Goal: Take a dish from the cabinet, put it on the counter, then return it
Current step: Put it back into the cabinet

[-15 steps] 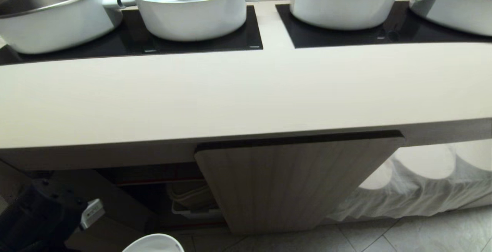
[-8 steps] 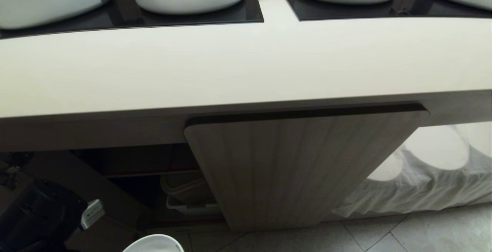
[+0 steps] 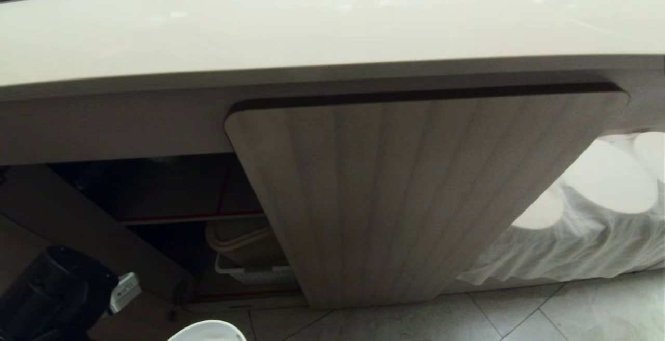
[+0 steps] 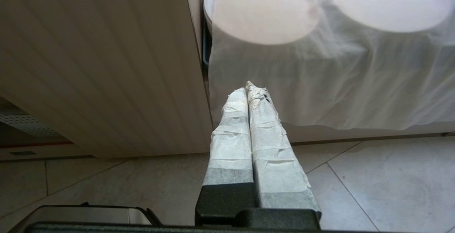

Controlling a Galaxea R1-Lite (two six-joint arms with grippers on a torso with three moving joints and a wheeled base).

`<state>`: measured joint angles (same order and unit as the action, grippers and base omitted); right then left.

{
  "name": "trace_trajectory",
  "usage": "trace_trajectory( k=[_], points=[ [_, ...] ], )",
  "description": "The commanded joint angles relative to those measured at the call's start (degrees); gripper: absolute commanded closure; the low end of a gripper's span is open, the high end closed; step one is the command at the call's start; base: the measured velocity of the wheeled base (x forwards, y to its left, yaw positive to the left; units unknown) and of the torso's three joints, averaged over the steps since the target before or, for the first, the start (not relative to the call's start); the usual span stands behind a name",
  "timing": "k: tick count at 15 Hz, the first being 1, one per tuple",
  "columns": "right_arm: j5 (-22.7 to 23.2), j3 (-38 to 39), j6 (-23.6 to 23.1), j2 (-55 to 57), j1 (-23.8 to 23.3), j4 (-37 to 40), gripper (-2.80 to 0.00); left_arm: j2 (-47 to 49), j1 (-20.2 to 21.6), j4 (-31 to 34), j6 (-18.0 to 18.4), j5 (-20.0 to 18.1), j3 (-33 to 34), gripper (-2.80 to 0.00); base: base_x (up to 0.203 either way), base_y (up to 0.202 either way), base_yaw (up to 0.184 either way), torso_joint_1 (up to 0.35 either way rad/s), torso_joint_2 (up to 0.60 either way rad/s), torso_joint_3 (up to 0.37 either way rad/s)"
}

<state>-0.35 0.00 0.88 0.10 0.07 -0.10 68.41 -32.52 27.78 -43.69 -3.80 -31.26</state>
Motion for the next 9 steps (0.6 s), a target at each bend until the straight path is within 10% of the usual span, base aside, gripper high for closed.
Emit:
trace_trajectory(
  k=[1, 9],
  points=[
    [0.00, 0.00, 0.00, 0.08, 0.01, 0.01, 0.00, 0.05, 0.00, 0.17, -0.17, 0.02, 0.06, 0.00, 0.000, 0.000, 0.000, -0.171, 0.46, 0.288],
    [0.00, 0.00, 0.00, 0.08, 0.01, 0.01, 0.00, 0.05, 0.00, 0.17, -0.17, 0.02, -0.03, 0.00, 0.000, 0.000, 0.000, -0.121, 0.40, 0.274]
  ],
)
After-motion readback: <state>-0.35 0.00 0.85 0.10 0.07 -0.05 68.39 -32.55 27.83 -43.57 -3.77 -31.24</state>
